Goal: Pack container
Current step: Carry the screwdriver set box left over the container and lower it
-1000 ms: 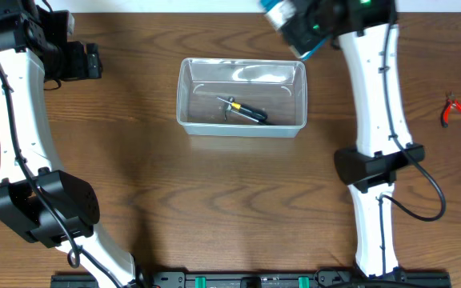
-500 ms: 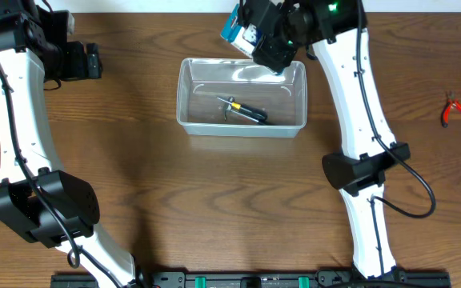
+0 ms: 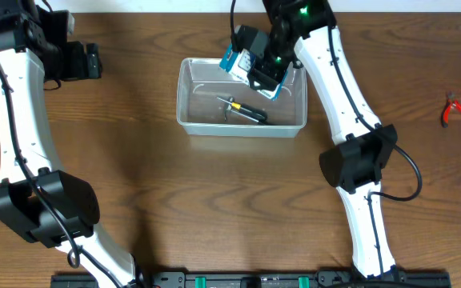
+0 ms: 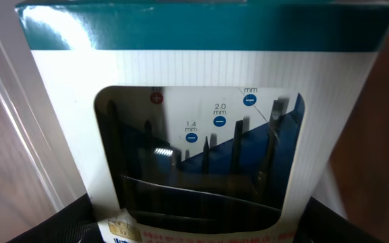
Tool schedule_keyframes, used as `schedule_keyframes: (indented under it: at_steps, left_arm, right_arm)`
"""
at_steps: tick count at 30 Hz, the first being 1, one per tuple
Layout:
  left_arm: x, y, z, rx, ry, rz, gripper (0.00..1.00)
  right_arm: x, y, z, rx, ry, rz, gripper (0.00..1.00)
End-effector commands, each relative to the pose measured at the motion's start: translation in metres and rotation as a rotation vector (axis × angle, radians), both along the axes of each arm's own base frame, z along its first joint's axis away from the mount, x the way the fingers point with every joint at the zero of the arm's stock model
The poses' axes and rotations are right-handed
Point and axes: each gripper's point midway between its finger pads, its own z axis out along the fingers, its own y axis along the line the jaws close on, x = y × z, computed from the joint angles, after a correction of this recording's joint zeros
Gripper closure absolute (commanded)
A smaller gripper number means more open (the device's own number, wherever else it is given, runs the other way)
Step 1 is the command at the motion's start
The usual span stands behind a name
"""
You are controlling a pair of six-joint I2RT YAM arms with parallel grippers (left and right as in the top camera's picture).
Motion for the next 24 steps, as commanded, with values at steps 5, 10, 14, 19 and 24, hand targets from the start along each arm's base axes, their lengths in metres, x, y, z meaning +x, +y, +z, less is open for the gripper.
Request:
schedule_keyframes:
  at_steps: [5,10,14,19,24]
  left_arm:
    - [-0.002,0.003,0.001,0.010,0.002,0.002,0.02]
    - [-0.002,0.003,0.001,0.010,0.002,0.002,0.02]
    - [-0.002,0.003,0.001,0.010,0.002,0.002,0.02]
    - [-0.002,0.003,0.001,0.010,0.002,0.002,0.02]
    - [-0.002,0.003,0.001,0.010,0.002,0.002,0.02]
  right_arm:
    - [-0.020,0.013,-0.032,0.019,0.112,0.042,0.44]
    - [-0.025,0.012,-0.052,0.006,0.152,0.044,0.43]
    - [-0.026,0.012,-0.066,0.001,0.164,0.043,0.41]
    - [-0.029,0.010,-0.081,-0.009,0.186,0.042,0.40]
    - [-0.030,0.010,-0.086,-0.011,0.191,0.041,0.31]
